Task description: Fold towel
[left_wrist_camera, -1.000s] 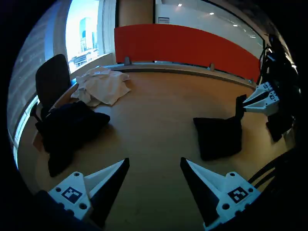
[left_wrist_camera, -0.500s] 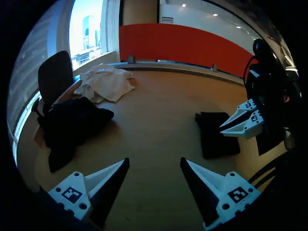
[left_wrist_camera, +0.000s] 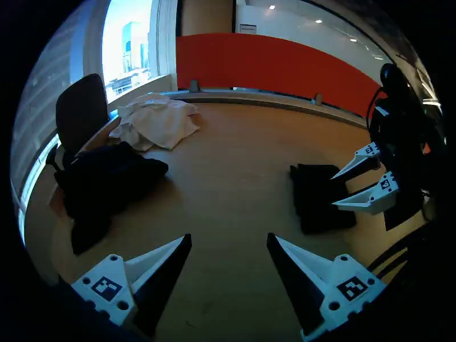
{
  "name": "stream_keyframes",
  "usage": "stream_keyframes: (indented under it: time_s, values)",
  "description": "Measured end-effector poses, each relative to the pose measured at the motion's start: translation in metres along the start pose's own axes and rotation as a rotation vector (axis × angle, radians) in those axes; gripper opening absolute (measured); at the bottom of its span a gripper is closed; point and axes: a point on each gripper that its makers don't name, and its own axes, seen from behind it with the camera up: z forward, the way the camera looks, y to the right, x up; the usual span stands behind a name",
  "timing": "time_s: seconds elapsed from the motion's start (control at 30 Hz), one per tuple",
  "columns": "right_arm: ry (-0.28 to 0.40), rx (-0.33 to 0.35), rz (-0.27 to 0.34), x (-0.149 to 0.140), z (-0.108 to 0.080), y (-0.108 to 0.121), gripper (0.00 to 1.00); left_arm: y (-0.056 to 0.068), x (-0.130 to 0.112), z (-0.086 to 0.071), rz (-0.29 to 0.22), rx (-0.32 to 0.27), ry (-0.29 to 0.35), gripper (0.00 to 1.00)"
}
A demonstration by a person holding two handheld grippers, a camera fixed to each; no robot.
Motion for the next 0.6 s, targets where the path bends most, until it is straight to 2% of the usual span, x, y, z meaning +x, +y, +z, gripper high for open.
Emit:
stream_keyframes:
  time_s: [0.6]
  values:
    - [0.005,-0.05,0.063,-0.024,-0.015,0.006,0.7,0.002,0.004,0.001,0.013,-0.008,0.004,0.98]
